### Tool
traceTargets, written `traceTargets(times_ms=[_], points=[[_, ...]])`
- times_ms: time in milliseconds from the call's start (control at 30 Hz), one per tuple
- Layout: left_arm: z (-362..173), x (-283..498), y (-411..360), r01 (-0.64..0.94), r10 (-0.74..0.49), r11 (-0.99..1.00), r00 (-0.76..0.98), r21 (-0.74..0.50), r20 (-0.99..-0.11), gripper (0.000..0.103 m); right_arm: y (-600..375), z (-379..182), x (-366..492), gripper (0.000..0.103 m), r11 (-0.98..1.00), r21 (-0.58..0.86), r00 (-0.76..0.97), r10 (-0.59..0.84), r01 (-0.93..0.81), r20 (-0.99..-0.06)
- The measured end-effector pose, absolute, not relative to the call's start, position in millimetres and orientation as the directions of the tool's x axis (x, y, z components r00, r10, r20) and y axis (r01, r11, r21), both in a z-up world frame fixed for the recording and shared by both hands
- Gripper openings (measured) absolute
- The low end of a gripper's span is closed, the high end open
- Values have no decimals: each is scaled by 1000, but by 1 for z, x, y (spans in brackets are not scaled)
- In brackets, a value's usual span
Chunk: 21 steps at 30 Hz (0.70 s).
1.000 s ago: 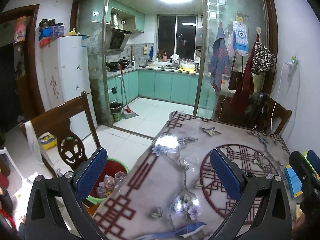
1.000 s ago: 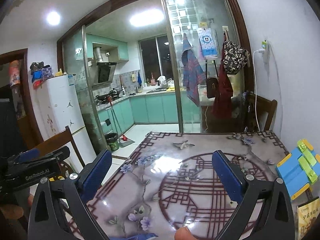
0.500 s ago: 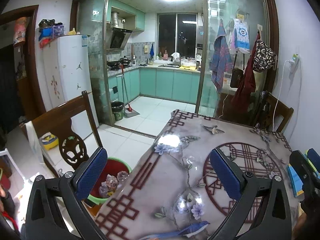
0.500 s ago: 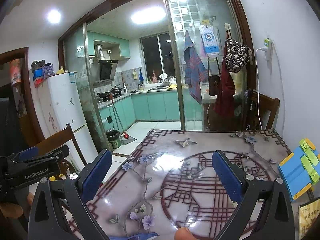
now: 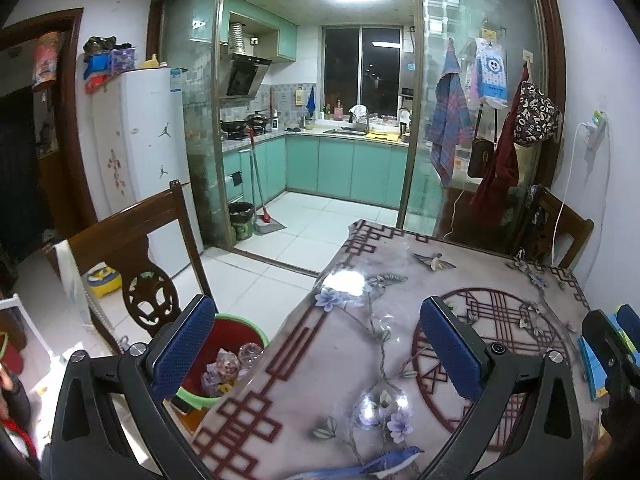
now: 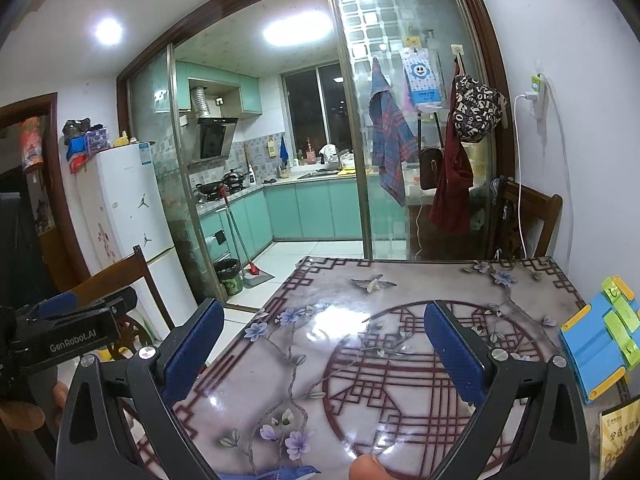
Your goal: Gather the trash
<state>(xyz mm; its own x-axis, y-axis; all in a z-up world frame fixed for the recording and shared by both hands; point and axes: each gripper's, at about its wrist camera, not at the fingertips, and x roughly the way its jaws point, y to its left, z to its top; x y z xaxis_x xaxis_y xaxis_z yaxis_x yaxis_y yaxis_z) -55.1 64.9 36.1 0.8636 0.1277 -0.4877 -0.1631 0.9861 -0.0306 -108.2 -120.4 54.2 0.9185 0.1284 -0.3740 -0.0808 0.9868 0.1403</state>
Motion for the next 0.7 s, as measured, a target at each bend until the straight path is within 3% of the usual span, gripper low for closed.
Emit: traceTargets(times_ms=[700], points=[[20, -35, 57, -140, 105, 990, 837, -25, -537, 103, -123, 39, -89, 101, 985, 155, 904, 137, -80, -405]])
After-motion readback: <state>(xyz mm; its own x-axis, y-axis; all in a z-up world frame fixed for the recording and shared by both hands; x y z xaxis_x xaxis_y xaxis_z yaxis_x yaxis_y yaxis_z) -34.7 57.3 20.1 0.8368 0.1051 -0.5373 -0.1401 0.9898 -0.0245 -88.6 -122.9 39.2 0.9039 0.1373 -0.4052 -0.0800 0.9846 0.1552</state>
